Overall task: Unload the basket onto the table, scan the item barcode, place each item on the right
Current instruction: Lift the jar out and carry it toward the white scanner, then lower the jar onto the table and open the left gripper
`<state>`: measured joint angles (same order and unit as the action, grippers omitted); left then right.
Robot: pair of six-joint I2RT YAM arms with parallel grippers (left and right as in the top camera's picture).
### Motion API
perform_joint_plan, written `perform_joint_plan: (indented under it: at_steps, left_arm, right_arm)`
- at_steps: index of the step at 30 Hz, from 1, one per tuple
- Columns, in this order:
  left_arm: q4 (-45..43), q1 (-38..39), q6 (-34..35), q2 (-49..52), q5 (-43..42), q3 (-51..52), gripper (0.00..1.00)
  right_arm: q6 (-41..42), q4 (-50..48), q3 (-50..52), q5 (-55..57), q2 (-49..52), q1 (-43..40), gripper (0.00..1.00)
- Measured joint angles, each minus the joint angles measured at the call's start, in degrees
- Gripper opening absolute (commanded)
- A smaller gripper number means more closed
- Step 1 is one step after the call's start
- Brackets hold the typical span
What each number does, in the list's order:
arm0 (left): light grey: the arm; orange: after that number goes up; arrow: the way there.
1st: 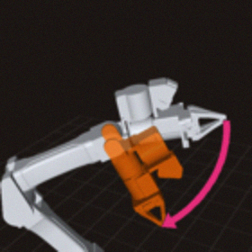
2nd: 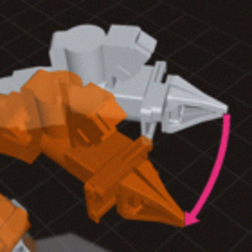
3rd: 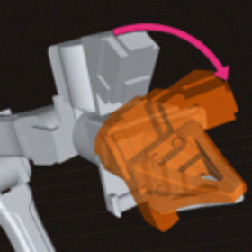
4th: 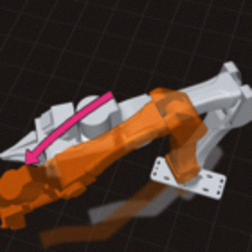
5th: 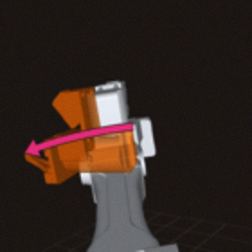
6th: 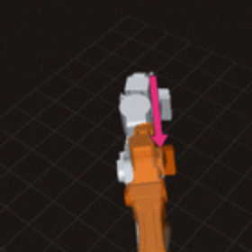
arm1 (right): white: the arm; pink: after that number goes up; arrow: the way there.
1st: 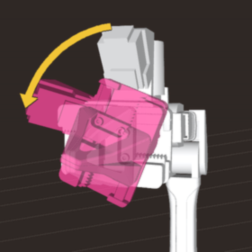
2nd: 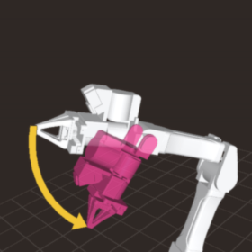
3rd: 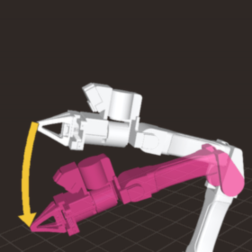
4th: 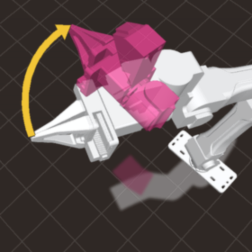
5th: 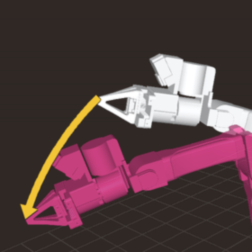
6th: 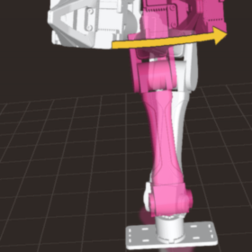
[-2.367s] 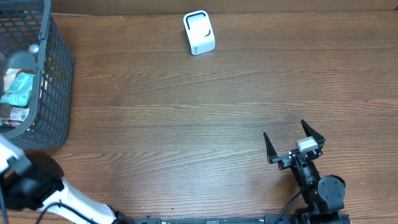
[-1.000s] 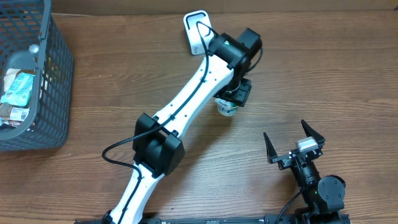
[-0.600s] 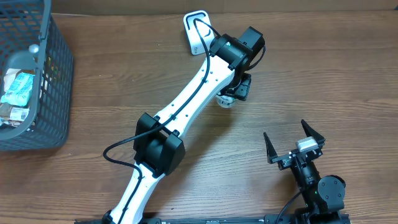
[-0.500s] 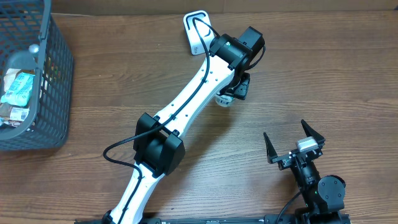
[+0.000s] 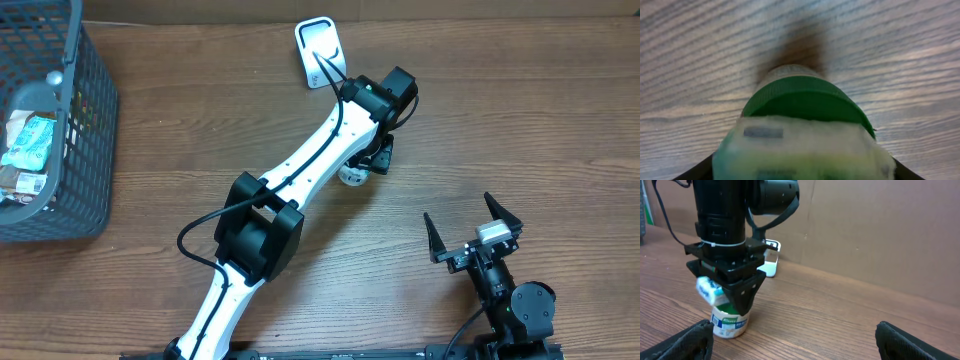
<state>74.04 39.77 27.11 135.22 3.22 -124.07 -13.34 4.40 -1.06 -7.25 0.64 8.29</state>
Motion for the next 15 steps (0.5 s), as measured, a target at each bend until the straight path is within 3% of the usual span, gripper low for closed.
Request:
perform_joint_plan:
  at_steps: [15]
  left_arm:
    - [-1.53,0.0,0.0,-0.2,0.07,0.74,0.47]
  right_arm:
    - [0.0,-0.04,0.0,-0.02,0.0,0.0,1.0]
